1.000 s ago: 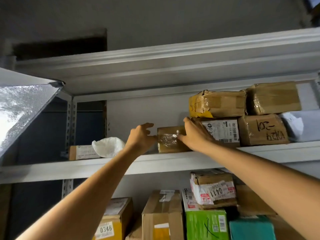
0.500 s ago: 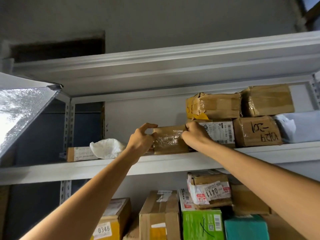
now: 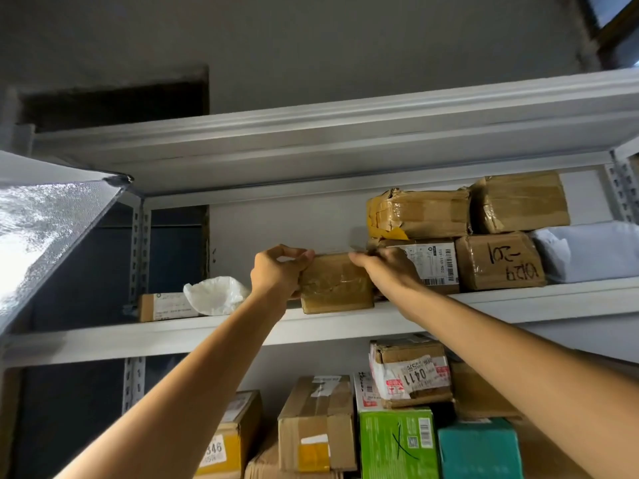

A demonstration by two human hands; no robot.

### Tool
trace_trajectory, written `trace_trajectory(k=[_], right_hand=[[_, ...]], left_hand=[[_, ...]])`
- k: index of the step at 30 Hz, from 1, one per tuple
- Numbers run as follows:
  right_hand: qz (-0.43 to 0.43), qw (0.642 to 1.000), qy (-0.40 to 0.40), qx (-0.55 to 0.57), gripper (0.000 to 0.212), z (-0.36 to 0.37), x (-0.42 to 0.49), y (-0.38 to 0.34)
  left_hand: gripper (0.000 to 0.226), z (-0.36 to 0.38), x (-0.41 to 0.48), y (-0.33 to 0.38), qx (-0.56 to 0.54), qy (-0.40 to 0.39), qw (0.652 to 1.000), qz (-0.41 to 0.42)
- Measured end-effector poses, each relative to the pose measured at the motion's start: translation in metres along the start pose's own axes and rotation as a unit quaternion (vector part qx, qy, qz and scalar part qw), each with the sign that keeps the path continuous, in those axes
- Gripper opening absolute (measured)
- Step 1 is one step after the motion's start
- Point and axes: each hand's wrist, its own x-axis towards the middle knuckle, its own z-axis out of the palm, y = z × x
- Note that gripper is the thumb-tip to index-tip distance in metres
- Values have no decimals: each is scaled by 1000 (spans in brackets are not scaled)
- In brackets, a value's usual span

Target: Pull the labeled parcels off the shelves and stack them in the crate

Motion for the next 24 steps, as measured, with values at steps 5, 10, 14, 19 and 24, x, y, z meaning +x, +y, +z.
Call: trace_trajectory(k=[5, 10, 14, 19, 24], right_hand=[[-27, 999, -42, 11, 88, -5, -17, 9], [-57, 996, -60, 38, 103, -7, -33, 14], [-112, 990, -88, -1, 82, -15, -45, 22], [-150, 984, -91, -13, 86, -21, -57, 29], [-160, 983, -91, 16, 101, -24, -60, 33]], left_hand=[[25, -12, -8, -1, -87, -91, 988, -89], [42, -26, -21, -13, -134, -229, 958, -107], [63, -36, -33, -40, -178, -238, 954, -40], [76, -35, -47, -53, -157, -242, 957, 18], [79, -34, -48, -55, -137, -242, 959, 52]])
